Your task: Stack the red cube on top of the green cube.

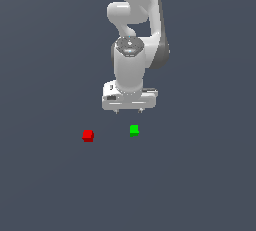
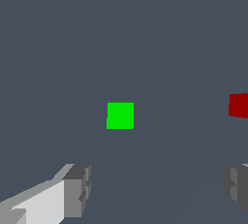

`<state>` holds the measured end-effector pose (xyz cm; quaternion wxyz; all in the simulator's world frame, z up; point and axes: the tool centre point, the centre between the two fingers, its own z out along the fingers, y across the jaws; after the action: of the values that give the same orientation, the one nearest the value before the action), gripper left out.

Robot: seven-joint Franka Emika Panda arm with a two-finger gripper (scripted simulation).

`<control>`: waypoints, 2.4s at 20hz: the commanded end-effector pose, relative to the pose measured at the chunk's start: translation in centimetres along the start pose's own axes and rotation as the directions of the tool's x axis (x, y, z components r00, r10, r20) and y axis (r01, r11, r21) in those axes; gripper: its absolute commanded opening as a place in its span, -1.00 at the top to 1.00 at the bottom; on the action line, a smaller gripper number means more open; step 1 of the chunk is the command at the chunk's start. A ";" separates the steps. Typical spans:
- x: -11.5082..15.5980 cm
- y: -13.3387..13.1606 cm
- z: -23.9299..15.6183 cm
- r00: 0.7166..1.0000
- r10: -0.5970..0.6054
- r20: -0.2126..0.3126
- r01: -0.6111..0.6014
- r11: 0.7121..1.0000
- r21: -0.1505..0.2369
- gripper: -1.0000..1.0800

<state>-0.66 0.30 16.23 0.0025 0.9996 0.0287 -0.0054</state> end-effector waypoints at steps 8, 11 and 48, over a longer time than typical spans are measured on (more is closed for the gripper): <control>0.3 2.0 0.9 1.000 0.003 -0.001 -0.003 1.000 0.000 -0.92; 0.6 4.0 1.9 1.000 0.005 -0.002 -0.005 1.000 0.000 -0.92; 3.5 19.5 12.4 1.000 0.026 -0.010 -0.026 1.000 0.005 -0.92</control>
<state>3.88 -19.07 4.81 0.0003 0.9999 0.0155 0.0004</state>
